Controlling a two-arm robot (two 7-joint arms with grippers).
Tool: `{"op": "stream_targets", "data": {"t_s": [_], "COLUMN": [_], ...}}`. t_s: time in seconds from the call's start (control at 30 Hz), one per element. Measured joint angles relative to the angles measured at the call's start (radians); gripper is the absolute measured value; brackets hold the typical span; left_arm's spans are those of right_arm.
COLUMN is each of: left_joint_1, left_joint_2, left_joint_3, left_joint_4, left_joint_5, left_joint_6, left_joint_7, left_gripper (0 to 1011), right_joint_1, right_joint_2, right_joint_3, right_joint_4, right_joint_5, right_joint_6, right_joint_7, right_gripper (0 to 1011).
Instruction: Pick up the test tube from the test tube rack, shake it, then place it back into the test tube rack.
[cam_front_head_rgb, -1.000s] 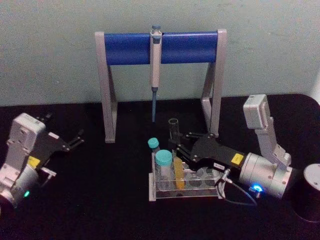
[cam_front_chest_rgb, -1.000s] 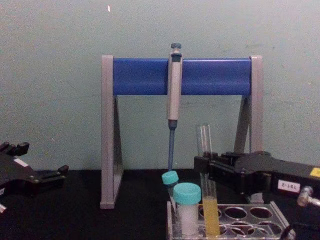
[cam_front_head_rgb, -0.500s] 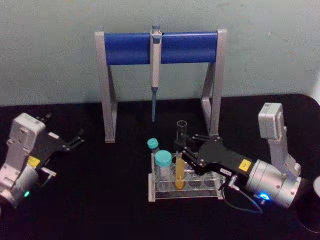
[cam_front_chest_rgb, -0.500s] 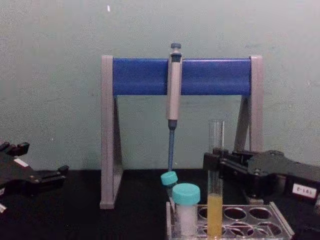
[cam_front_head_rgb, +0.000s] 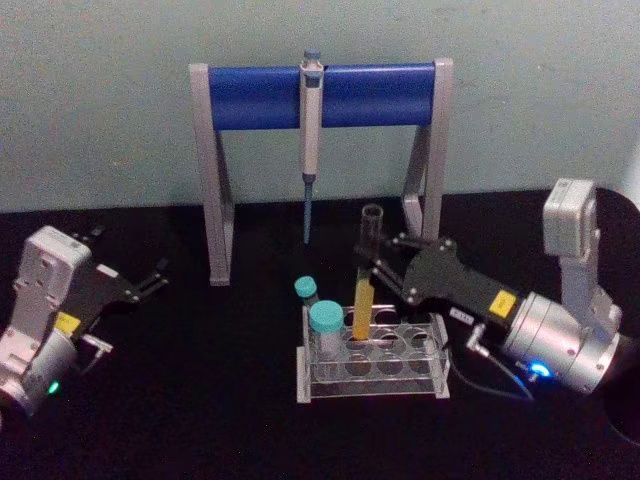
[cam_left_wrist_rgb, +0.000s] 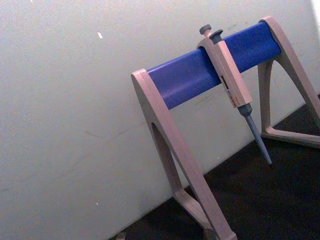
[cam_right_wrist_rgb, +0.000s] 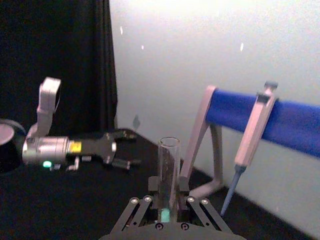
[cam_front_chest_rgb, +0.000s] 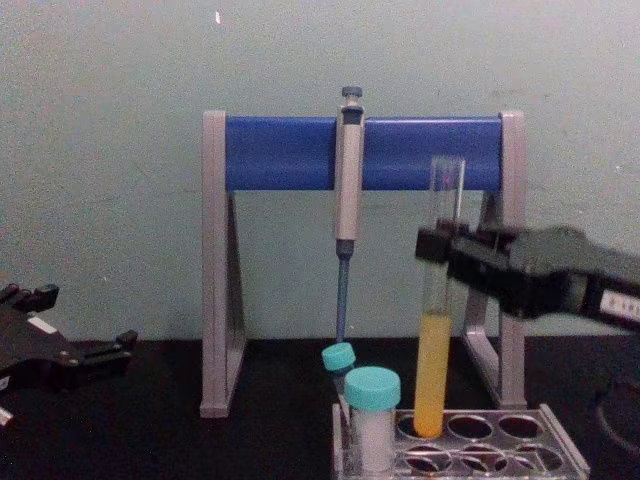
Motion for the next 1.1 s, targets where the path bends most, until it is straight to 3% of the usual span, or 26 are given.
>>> {"op": "stream_targets", "data": {"t_s": [0.27,0.7,0.97,1.1], "left_joint_1": [0.000,0.000,0.000,0.000], "left_joint_2": [0.000,0.000,0.000,0.000], "left_joint_3": [0.000,0.000,0.000,0.000], "left_joint_4": [0.000,0.000,0.000,0.000], "left_joint_5": [0.000,0.000,0.000,0.000], "left_joint_6": [0.000,0.000,0.000,0.000], "left_joint_7": [0.000,0.000,0.000,0.000], "left_gripper": [1001,1001,1001,1001], "right_joint_1": [0.029,0.085,0.076,0.047], "right_joint_2": [-0.020,-0.066,-0.060,-0.035], "right_joint_3": [0.021,0.037,0.056,0.074], "right_joint_4": [-0.003,0.073,0.068,0.033], "right_joint_5": [0.012,-0.032,-0.053,-0.066], "right_joint_6": [-0.005,0.002,0.010,0.025], "right_joint_7": [-0.016,-0.078,-0.097,-0.112], "right_gripper": [228,228,228,228]}}
